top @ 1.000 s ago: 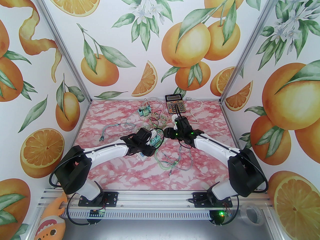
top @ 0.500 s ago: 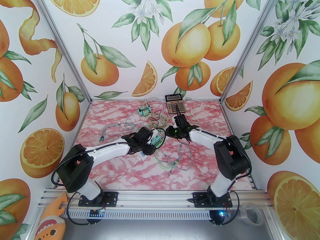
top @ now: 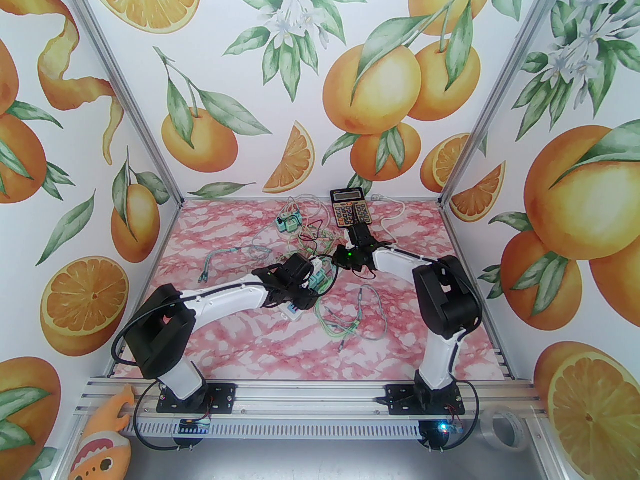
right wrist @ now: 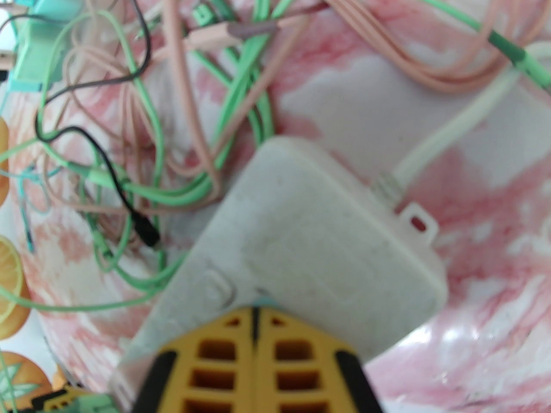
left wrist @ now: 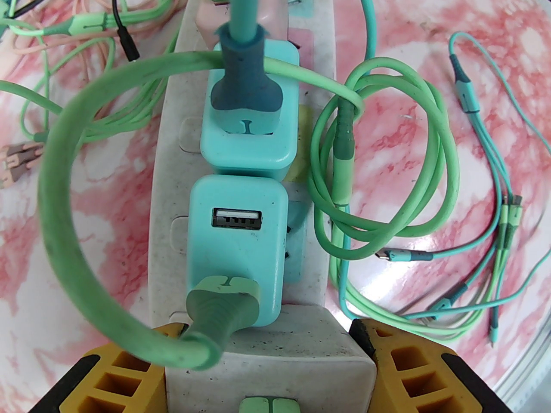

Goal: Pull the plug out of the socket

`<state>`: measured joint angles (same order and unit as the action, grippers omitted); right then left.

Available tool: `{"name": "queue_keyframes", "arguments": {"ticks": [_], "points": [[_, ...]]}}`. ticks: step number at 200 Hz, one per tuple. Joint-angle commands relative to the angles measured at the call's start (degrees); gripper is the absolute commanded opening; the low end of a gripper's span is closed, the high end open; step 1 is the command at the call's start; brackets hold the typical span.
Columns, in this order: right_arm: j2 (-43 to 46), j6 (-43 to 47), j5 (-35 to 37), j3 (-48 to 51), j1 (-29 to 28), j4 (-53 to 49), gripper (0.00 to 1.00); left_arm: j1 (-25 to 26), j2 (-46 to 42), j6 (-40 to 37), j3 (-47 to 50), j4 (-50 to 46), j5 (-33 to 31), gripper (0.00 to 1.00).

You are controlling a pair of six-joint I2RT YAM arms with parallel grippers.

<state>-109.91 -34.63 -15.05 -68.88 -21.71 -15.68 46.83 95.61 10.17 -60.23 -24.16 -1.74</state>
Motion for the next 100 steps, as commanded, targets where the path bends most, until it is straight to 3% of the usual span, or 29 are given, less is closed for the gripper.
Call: {"name": "queue_keyframes", "arguments": {"ticks": [1,36,66,100], "points": [[-2.8,2.5,5.0,0.8,-0.2,-5.8,0.0,-0.9,-1.5,2.4,-2.8,0.4,1.9,0.39],[-3.0,3.8,5.9,1.0,-0.2,-6.8,0.0,-1.0,-3.2,2.9,-1.5,2.3,1.8,0.36],[-2.7,4.6,7.3,1.1,-0.5,-7.6,0.0,3.7,-3.9,-1.7,-1.6,0.6,-9.6,0.35],[-2.6,5.2,8.3,1.5,-0.5,-8.2,0.0,5.7,-5.0,-1.3,0.0,0.9,-13.8,0.34]]}}
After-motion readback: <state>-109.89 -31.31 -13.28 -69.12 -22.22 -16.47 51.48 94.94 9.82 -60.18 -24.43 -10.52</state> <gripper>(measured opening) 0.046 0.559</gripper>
